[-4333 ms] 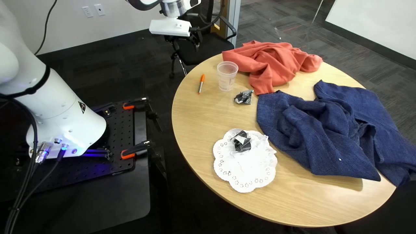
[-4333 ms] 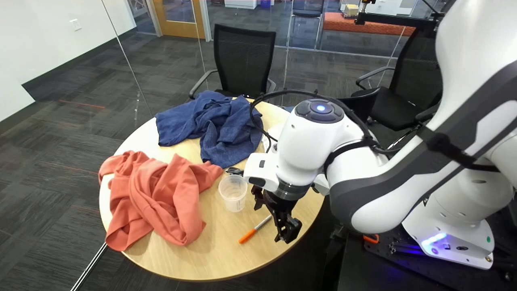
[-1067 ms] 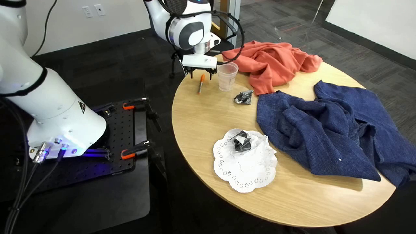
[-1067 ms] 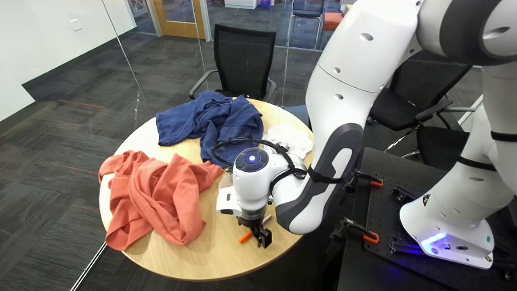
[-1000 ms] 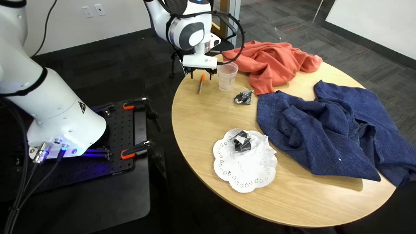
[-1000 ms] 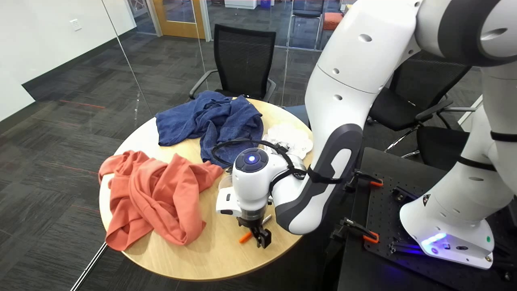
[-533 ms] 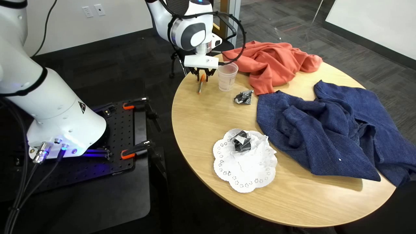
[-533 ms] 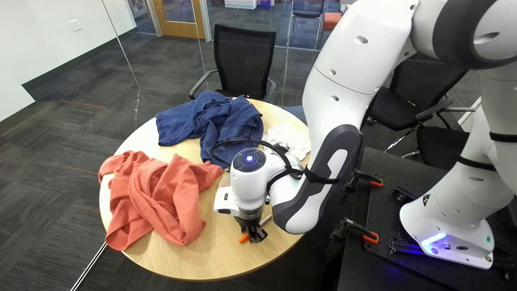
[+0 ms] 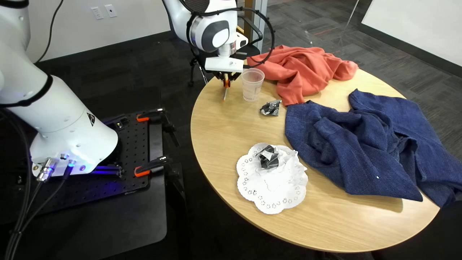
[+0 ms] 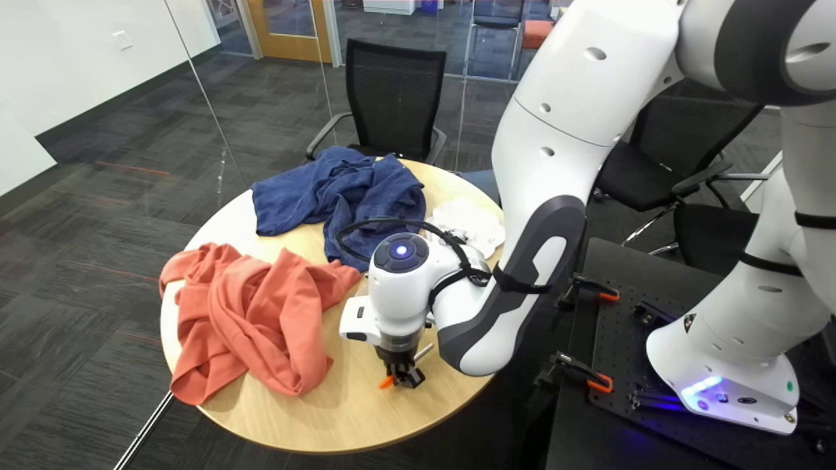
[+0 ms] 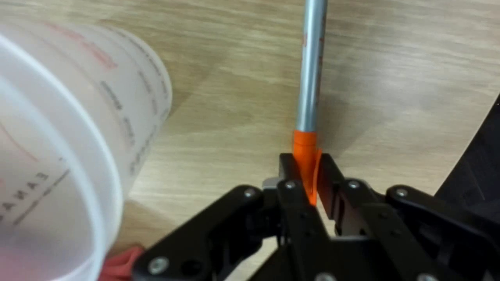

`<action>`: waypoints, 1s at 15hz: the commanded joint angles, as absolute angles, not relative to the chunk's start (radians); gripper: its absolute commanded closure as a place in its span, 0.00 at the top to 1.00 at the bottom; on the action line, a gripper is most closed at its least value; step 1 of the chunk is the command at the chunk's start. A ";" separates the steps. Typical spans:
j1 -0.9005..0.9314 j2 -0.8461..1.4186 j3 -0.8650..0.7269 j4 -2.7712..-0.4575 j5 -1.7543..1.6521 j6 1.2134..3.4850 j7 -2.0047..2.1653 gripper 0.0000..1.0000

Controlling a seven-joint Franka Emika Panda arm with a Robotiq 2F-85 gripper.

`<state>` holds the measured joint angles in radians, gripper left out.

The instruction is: Put the marker in the clear cup

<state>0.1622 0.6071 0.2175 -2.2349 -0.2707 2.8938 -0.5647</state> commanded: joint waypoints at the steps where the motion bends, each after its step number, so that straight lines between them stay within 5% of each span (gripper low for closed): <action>1: 0.165 0.479 0.237 -2.305 -0.284 2.905 -0.485 0.04; 15: 0.048 0.065 0.459 -2.484 0.030 2.968 -0.569 0.04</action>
<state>0.0993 0.1565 0.4154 -2.4138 -0.0703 2.9061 -0.4927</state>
